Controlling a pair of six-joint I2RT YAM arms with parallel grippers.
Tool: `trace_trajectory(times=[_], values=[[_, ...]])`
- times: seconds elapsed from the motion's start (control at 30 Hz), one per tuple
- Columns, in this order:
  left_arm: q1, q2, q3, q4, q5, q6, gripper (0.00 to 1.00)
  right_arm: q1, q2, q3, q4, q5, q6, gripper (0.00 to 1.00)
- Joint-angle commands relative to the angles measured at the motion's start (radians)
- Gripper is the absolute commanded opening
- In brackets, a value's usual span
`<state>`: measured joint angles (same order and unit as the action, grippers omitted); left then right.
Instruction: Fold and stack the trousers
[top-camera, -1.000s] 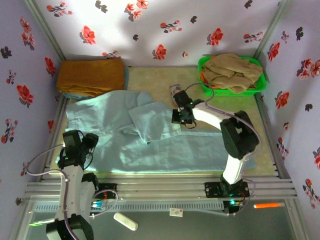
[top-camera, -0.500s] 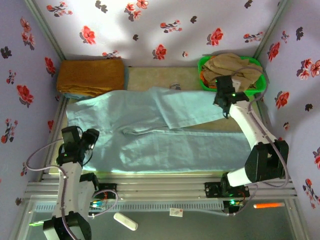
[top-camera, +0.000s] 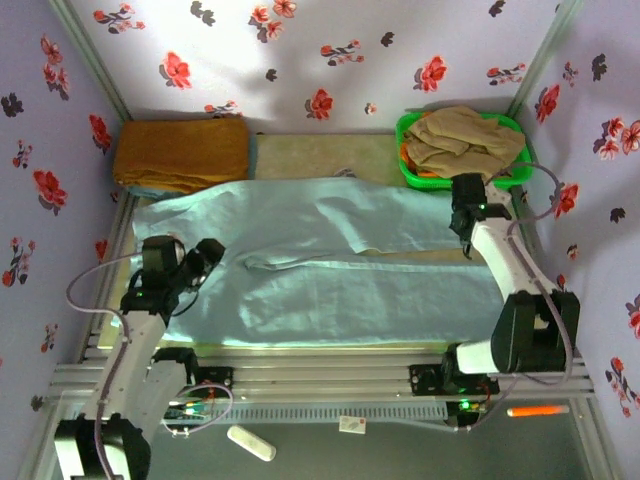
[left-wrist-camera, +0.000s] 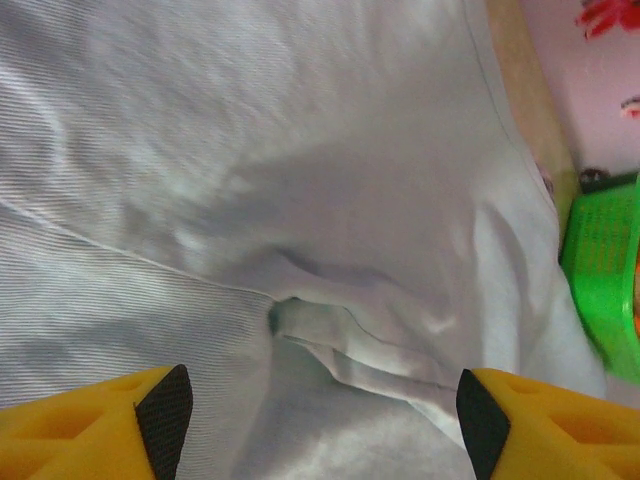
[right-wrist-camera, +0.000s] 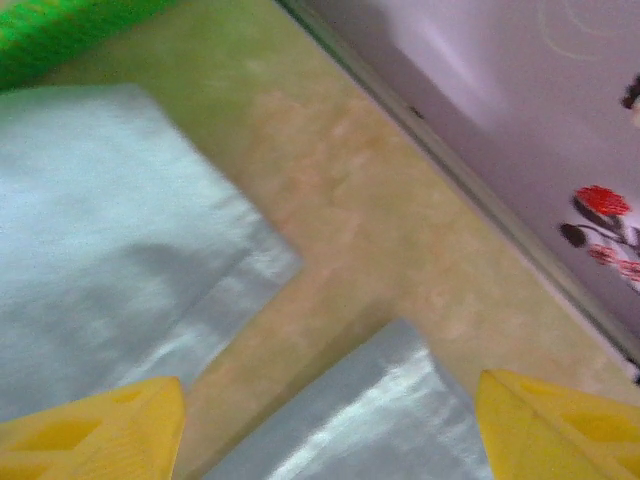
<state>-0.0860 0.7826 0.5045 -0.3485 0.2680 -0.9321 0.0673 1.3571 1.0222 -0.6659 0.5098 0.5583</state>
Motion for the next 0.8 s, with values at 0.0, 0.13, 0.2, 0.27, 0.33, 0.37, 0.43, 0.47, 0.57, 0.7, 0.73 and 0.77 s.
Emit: trace_trajectory(times=[0.0,0.13,0.2,0.27,0.33,0.37,0.43,0.47,0.57,0.7,0.73,0.77], values=[[-0.096,0.064,0.002,0.073,-0.063,-0.008,0.75,0.058,-0.012,-0.060,0.095,-0.168,0.050,0.73],[-0.179,0.196,-0.032,0.193,-0.113,-0.058,0.75,0.073,0.084,-0.112,0.215,-0.359,0.100,0.54],[-0.189,0.254,-0.047,0.256,-0.154,-0.079,0.75,0.067,0.155,-0.111,0.257,-0.393,0.131,0.30],[-0.185,0.291,-0.063,0.294,-0.220,-0.091,0.74,0.041,0.220,-0.114,0.299,-0.435,0.166,0.08],[-0.174,0.309,-0.074,0.302,-0.267,-0.102,0.72,0.007,0.268,-0.117,0.299,-0.472,0.201,0.00],[-0.154,0.306,-0.082,0.293,-0.268,-0.113,0.71,-0.008,0.276,-0.122,0.278,-0.466,0.218,0.00],[-0.129,0.273,-0.112,0.278,-0.272,-0.131,0.68,-0.027,0.254,-0.165,0.278,-0.454,0.236,0.00],[-0.115,0.247,-0.136,0.270,-0.278,-0.146,0.66,-0.043,0.242,-0.191,0.282,-0.453,0.246,0.00],[-0.074,0.150,-0.199,0.227,-0.275,-0.192,0.62,-0.110,0.240,-0.223,0.278,-0.505,0.246,0.00],[-0.057,-0.001,-0.255,0.128,-0.264,-0.209,0.61,-0.159,0.183,-0.258,0.274,-0.548,0.229,0.00],[-0.055,-0.031,-0.252,0.103,-0.260,-0.203,0.61,-0.154,0.152,-0.258,0.278,-0.551,0.226,0.00],[-0.054,-0.060,-0.242,0.082,-0.256,-0.192,0.61,-0.147,0.121,-0.247,0.276,-0.556,0.224,0.00]])
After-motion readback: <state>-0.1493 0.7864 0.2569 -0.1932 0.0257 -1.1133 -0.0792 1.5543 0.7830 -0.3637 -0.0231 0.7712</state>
